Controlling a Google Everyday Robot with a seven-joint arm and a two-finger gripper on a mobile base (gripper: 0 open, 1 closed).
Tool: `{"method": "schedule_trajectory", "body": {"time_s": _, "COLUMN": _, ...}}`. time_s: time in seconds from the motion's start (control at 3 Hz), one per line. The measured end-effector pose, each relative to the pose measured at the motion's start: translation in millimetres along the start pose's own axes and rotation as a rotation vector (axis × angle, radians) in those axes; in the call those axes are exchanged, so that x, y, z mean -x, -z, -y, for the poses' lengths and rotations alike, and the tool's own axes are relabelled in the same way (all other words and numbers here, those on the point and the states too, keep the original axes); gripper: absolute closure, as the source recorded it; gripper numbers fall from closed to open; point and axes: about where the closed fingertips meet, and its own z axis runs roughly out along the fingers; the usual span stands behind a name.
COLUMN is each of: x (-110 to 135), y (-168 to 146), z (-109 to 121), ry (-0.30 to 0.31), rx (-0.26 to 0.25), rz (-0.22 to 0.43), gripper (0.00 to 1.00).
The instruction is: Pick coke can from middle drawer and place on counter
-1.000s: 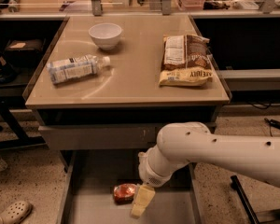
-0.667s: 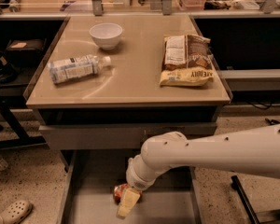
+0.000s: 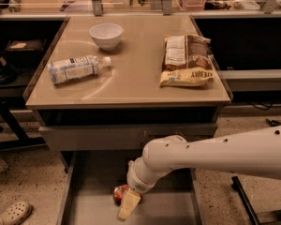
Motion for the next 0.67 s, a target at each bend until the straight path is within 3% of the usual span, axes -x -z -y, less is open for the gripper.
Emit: {"method": "schedule_trajectory", "body": {"time_s": 0.67, "x": -18.1, "y": -58.0, "z": 17.1, "ry": -0.010, "rx": 0.009, "rz": 0.071, "gripper": 0.00}}
